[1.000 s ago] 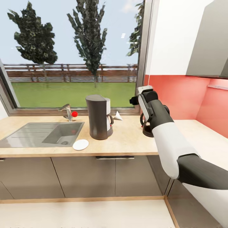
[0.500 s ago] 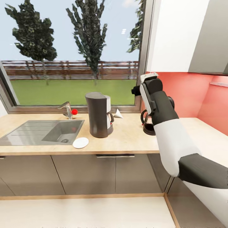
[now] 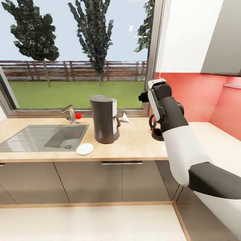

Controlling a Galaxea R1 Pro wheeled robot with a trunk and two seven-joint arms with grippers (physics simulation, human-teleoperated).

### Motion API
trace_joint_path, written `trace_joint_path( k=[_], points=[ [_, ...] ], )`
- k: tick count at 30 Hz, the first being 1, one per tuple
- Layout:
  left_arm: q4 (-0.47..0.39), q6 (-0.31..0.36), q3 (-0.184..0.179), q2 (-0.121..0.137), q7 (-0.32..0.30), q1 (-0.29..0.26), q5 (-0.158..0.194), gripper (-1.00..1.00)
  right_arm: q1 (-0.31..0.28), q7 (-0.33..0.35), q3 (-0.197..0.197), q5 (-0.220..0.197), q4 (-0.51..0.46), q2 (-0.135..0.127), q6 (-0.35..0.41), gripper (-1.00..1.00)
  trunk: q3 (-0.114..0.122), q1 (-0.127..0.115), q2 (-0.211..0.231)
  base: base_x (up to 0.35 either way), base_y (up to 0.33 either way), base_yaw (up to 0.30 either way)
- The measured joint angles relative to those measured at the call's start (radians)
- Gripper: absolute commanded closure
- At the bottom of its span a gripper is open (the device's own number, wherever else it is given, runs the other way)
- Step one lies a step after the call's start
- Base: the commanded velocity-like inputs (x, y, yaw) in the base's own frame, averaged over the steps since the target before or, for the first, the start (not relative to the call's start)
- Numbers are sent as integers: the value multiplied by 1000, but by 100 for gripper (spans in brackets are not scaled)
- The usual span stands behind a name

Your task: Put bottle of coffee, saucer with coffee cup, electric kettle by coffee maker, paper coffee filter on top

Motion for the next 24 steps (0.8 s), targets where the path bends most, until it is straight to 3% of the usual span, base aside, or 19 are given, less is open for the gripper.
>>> trace_joint_path(
  k=[4, 7, 21, 24],
  points=[
    [0, 0, -1, -5, 0, 0, -2, -100, 0, 0, -47, 0, 9, 0, 0, -100, -7, 0, 0, 0, 0, 0],
    [0, 0, -1, -6, 0, 0, -2, -100, 0, -1, -58, 1, 14, 0, 0, -100, -11, 0, 0, 0, 0, 0],
    [0, -1, -2, -9, -1, 0, -2, -100, 0, -5, -59, 13, 68, 0, 0, -100, -35, 0, 0, 0, 0, 0],
    [0, -2, -2, -10, -1, 0, -3, -100, 0, 1, -44, 14, 8, 0, 0, -100, -37, 0, 0, 0, 0, -22]
  ],
)
